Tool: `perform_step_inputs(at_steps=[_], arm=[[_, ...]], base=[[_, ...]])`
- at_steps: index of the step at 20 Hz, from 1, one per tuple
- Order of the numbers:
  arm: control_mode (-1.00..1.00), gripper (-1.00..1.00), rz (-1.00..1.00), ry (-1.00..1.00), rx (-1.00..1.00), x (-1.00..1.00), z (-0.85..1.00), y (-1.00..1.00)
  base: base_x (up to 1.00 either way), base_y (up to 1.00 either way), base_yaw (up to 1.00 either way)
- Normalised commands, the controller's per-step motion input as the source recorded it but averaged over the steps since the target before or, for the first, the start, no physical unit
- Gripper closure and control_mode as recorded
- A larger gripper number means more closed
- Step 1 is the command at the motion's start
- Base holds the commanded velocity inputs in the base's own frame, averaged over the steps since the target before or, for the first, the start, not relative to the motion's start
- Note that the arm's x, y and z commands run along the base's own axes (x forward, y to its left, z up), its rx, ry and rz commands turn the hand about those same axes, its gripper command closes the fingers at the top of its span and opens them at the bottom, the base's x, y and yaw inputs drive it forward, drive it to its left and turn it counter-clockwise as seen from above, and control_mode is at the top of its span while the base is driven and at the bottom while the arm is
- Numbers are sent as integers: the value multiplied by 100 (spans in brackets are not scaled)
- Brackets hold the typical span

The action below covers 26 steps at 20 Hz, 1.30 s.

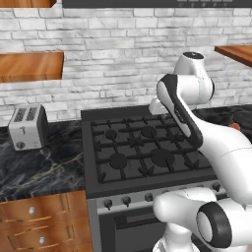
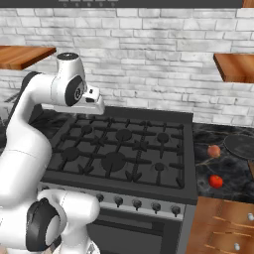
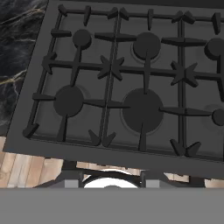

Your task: Place the pan on the front center burner on the stove. Then place the tomato and the onion in the pan and turn on the front center burner.

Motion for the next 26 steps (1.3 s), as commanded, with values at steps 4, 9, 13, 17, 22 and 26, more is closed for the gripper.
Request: perform_step_inputs(at_steps=[4, 9, 13, 17, 22, 26], arm=[[-100, -100, 0, -6, 0, -12, 0, -5], [-100, -100, 0, -3, 0, -1, 0, -22], [-100, -100, 0, 0, 0, 0, 0, -38], [-100, -100, 0, 0, 0, 0, 0, -50], [-100, -100, -1, 0, 0, 0, 0, -67], [-100, -100, 0, -3, 0, 0, 0, -71]], base=[[0, 0, 0], [0, 0, 0], [0, 0, 0], [0, 0, 0], [0, 0, 0], [0, 0, 0]])
